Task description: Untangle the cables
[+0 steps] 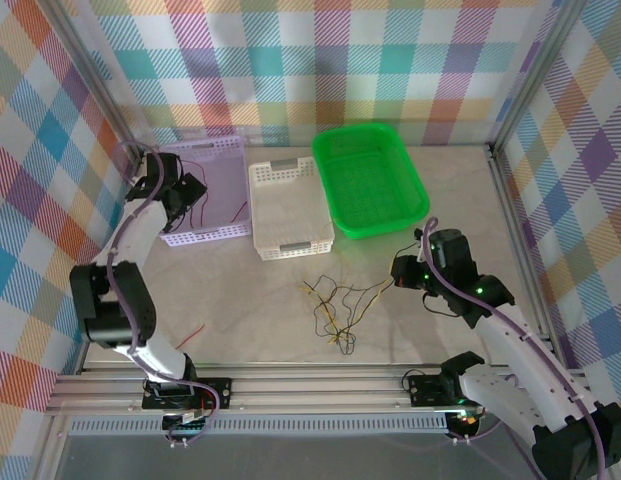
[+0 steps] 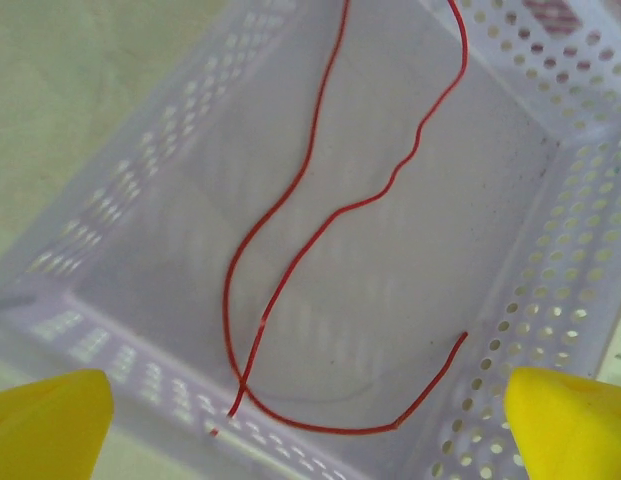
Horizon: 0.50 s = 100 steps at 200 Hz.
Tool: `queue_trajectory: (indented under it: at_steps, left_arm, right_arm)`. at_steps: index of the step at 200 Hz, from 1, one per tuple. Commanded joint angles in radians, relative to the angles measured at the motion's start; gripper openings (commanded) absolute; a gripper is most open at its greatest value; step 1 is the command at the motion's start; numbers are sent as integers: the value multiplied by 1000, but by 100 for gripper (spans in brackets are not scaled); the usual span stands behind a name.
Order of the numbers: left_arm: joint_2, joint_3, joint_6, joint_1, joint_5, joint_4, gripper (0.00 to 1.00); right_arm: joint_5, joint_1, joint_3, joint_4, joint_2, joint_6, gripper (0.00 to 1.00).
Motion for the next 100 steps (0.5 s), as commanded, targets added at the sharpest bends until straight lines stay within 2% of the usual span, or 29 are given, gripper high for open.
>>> queue_trajectory:
  at_steps: [1,54,76,100]
  left_arm:
    - [-106,-74,-135,19,-87,-75,100]
    - [-394,-283,-424,20,-287,-303,100]
    - [-443,-303,-553,20,-376,-457,100]
    - [-454,-329,-640,20,-370,-590,99]
  right_arm:
    - [-24,8,-10,23,8,-2,0]
    - [-58,12,-10,5,16,-3,0]
    - [-79,16,-11,0,20,7,0]
    - [-109,24,-8,0,29,13,0]
